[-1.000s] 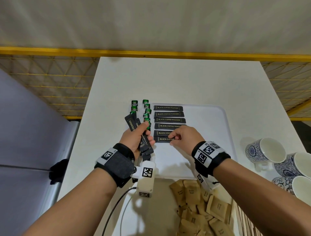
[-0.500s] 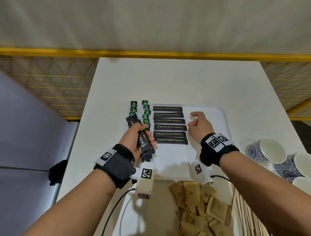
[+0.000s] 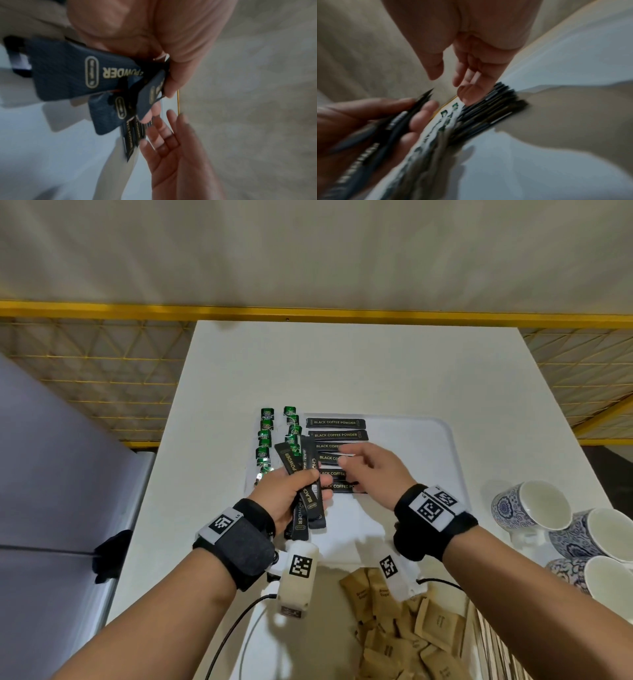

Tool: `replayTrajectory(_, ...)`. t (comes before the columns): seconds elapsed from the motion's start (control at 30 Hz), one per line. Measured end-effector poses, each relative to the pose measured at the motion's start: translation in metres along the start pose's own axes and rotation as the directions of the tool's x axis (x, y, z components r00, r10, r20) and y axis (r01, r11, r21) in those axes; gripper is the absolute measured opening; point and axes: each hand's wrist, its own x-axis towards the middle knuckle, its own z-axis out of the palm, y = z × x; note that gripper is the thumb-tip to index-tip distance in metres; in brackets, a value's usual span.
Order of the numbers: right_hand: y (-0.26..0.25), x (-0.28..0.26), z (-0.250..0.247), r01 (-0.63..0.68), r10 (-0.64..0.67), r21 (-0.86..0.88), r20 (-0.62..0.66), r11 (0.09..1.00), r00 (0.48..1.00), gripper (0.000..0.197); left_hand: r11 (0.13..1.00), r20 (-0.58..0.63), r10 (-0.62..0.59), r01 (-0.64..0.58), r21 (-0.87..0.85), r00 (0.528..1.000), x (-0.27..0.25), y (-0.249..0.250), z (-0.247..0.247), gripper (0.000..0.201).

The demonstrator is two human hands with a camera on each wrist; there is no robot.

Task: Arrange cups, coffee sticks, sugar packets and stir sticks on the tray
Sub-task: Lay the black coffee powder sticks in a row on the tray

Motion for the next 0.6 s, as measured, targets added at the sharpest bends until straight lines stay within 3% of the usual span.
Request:
replayTrajectory(0.07,-0.008,-0.006,0.008,-0.048,0.04,0.081,0.098,0.996,0.994,0.021,0.996,0.048,-0.02,0.015,0.087,0.999,-0.003,-0.001,0.003,0.017)
replayTrajectory(0.13,-0.013,-0.011,0.012,-0.047,0.032,0.095,0.15,0.994,0.988,0.012,0.986,0.088,-0.028,0.013,0.164,0.996,-0.006,-0.002,0.005,0.017)
replayTrajectory(0.33,-0.014,-0.016,0.012,-0.075,0.054,0.143,0.149,0.987,0.987,0.024,0.986,0.142,-0.019,-0.005,0.164,0.99,-0.012,-0.005,0.001,0.042)
replayTrajectory(0.5,-0.011,-0.016,0.013,-0.11,0.085,0.184,0.139,0.977,0.987,0.027,0.987,0.091,0.027,-0.041,0.155,0.995,-0.014,-0.006,0.002,0.029)
replayTrajectory(0.6,-0.011,-0.017,0.01,-0.155,0.126,0.31,0.113,0.938,0.986,0.024,0.993,0.085,0.018,-0.028,0.117,0.996,-0.015,-0.006,-0.001,0.015)
